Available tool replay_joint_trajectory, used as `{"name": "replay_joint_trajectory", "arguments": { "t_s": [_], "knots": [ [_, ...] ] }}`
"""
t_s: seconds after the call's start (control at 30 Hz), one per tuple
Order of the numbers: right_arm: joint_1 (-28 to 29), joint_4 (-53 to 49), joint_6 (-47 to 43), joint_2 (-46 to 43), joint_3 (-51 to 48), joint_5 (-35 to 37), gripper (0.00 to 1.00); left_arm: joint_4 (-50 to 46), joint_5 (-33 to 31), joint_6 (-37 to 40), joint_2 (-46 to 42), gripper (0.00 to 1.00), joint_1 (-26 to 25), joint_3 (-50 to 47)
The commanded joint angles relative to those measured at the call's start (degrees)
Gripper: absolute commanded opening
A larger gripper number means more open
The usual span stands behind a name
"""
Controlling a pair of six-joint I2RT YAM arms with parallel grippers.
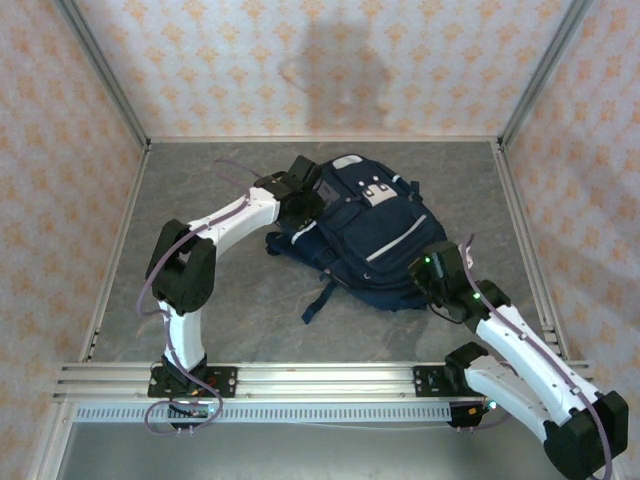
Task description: Pack the student bag
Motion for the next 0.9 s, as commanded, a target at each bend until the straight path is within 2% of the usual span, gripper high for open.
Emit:
{"name": "replay_joint_trajectory", "arguments": {
  "t_s": [0.0,0.13,0.27,0.4,0.5,0.67,0.77,0.87],
  "knots": [
    [-3.2,2.1,-4.7,3.4,0.0,-0.6,0.32,3.0,-4.7,-0.6,-3.2,0.01,0.5,-2.7],
    [-5.6,8.1,-10.6,14.2,2.8,-7.9,0.34,5.2,-6.2,-2.0,-7.9,0.0,0.6,-8.6],
    [-6.5,11.1,-15.4,25.5,8.8,-11.6,0.35,5.3,-5.8,-2.8,-11.3,0.0,0.6,-12.2],
    [-7.6,11.3,-20.9,35.3,17.2,-13.5,0.35,5.7,-5.3,-4.6,-15.7,0.0,0.5,-16.4],
    [-7.7,9.6,-25.5,38.7,23.1,-11.4,0.35,4.7,-5.7,-6.3,-18.7,0.0,0.4,-18.2],
    [-6.5,6.2,-30.3,35.3,27.4,-14.2,0.33,4.6,-6.0,-10.3,-20.8,0.0,-0.1,-19.6],
    [-1.9,7.1,-33.9,27.1,22.8,-12.1,0.34,6.8,-5.4,-12.1,-20.8,0.0,-0.8,-19.6],
    [4.6,12.2,-33.4,17.7,14.9,-10.4,0.38,7.9,-5.5,-12.7,-20.4,0.0,-1.8,-18.5]
  ]
}}
